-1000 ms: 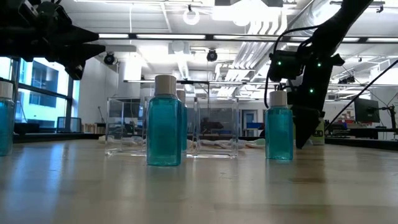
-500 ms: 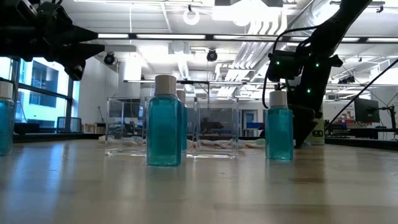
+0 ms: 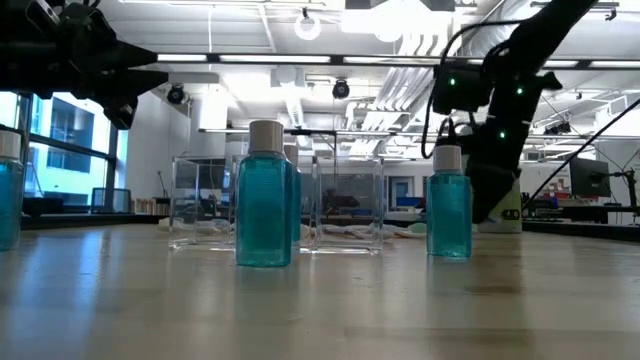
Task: Pick & Place toothbrushing station
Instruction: Put the blue toothbrush into the transparent organizer
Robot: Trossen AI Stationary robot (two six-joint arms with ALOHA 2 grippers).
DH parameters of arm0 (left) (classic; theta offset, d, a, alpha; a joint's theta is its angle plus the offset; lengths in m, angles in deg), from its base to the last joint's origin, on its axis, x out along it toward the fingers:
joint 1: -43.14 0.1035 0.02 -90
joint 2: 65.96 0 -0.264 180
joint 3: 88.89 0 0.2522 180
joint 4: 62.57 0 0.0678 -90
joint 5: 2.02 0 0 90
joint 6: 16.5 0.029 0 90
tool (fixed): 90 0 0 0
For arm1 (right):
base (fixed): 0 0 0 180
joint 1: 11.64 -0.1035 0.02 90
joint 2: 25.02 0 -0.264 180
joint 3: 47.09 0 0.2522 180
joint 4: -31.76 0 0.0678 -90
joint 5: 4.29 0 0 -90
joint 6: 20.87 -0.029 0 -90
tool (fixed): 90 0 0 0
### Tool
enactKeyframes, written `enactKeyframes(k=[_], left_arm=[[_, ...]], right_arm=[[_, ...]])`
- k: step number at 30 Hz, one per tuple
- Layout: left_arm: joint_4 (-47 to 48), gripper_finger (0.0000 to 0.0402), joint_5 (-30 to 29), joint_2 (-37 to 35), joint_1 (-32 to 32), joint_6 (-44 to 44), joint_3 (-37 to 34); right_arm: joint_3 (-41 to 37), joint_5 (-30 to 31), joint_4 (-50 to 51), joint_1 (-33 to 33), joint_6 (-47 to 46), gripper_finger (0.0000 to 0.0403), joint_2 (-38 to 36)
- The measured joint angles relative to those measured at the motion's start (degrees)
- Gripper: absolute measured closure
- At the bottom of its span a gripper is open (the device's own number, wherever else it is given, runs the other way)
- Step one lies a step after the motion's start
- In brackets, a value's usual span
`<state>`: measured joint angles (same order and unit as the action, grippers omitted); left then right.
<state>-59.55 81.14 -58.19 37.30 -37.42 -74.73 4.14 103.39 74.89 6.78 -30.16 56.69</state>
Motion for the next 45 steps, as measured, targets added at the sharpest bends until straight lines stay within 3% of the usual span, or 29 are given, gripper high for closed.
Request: enactKeyframes(k=[6, 13, 19, 25, 31, 33, 36, 38, 41, 45], left_arm=[[-1.17, 0.0263, -0.03, 0.0, -0.06, -0.14, 0.0], [-7.21, 0.0263, 2.38, 0.0, -1.37, -0.3, 0.0], [-19.22, 0.0263, 2.94, 1.77, -4.28, -5.49, 0.0], [-22.41, 0.0263, 0.53, 10.17, -6.86, 0.44, 2.77], [-21.26, 0.0263, -2.37, 24.91, -8.94, 3.39, 12.66], [-21.08, 0.0263, -5.53, 30.34, -9.07, -0.8, 16.45], [-21.39, 0.0263, -9.89, 36.96, -7.87, -17.73, 21.86], [-21.79, 0.0263, -6.63, 40.85, -6.55, -23.84, 25.29], [-21.89, 0.0263, 2.89, 45.83, -4.77, -28.34, 29.9], [-22.09, 0.0263, 7.49, 52.0, -3.99, -33.42, 34.27]], right_arm=[[1.52, 4.92, 3.37, -5.83, -2.04, 0.0395, -2.22], [5.32, 15.17, 5.13, -18.36, -4.08, 0.0395, -7.36], [10.52, 22.63, 3.89, -28.87, 0.01, 0.0395, -8.28], [12.56, 23.75, -5.78, -35.56, 8.31, 0.0395, -7.05], [12.78, 23.75, -14.09, -39.04, 16.96, 0.0395, -7.19], [12.78, 23.75, -15.47, -40.11, 20.94, 0.0395, -7.13], [12.8, 24.76, -20.13, -41.07, 26.71, 0.0395, -5.23], [12.72, 24.64, -22.86, -41.85, 31.39, 0.0395, -4.01], [12.88, 24.68, -29.72, -42.1, 39.58, 0.0395, -1.03], [12.77, 24.24, -39.84, -42.2, 48.19, 0.0395, 2.89]])
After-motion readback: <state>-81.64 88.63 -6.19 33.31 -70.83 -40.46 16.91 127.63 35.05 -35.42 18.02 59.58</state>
